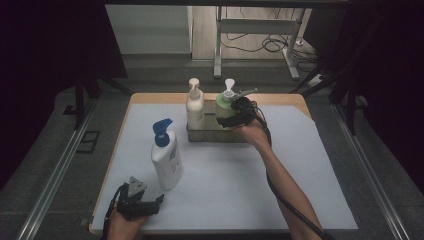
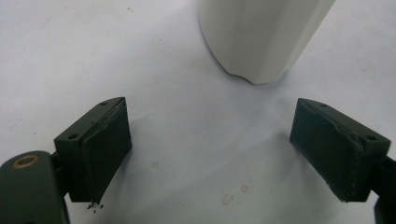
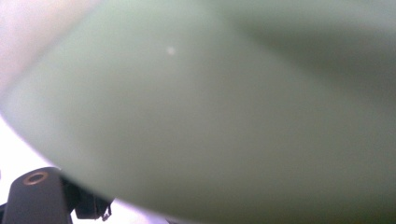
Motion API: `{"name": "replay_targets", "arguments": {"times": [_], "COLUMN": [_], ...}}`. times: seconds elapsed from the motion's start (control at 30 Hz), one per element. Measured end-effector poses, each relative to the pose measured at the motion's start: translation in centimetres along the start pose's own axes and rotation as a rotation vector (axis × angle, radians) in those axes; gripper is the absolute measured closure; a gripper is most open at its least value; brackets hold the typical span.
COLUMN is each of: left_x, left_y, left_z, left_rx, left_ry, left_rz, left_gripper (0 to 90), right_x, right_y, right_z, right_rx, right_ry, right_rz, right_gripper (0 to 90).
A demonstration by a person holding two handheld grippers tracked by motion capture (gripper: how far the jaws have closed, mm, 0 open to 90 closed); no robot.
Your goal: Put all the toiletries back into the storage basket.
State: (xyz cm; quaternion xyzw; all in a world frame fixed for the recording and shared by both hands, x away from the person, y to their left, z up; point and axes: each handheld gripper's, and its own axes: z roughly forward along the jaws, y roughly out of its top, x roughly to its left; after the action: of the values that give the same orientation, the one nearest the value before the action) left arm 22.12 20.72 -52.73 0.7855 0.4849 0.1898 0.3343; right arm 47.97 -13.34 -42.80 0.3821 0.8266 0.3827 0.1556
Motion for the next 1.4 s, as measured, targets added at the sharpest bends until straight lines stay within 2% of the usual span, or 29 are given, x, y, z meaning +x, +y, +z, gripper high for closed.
{"name": "replay_targets", "arguments": {"times": [0.17,0.3,0.47,0.73,0.93,1.03,1.2,1.4], "left_x": [0.0,0.0,0.0,0.0,0.0,0.0,0.0,0.0], "left_y": [0.0,0.0,0.0,0.0,0.0,0.0,0.0,0.0], "left_z": [0.0,0.0,0.0,0.0,0.0,0.0,0.0,0.0], "left_rx": [0.001,0.001,0.002,0.001,0.001,0.001,0.001,0.001], "left_ry": [-0.001,-0.001,-0.001,-0.001,-0.002,-0.001,-0.001,0.0], "left_rz": [0.0,0.0,0.0,0.0,0.0,0.0,0.0,0.0], "left_gripper": [12.2,12.2,12.1,12.1,12.1,12.1,12.1,12.1], "right_x": [-0.1,0.0,-0.1,-0.3,-0.3,-0.4,-1.0,-1.7], "right_y": [-0.3,-0.5,-0.9,-1.5,-2.0,-2.3,-2.9,-3.3], "right_z": [0.2,-0.1,-0.8,-2.5,-3.8,-4.4,-5.0,-5.1], "right_rx": [-0.011,-0.013,-0.013,-0.044,-0.041,-0.043,-0.031,-0.006], "right_ry": [0.003,-0.008,-0.006,0.022,0.008,0.013,0.024,-0.031], "right_rz": [0.0,-0.029,-0.04,-0.025,-0.047,-0.034,-0.025,-0.003], "right_gripper": [10.2,10.4,11.2,14.6,32.2,40.7,60.6,81.3]}}
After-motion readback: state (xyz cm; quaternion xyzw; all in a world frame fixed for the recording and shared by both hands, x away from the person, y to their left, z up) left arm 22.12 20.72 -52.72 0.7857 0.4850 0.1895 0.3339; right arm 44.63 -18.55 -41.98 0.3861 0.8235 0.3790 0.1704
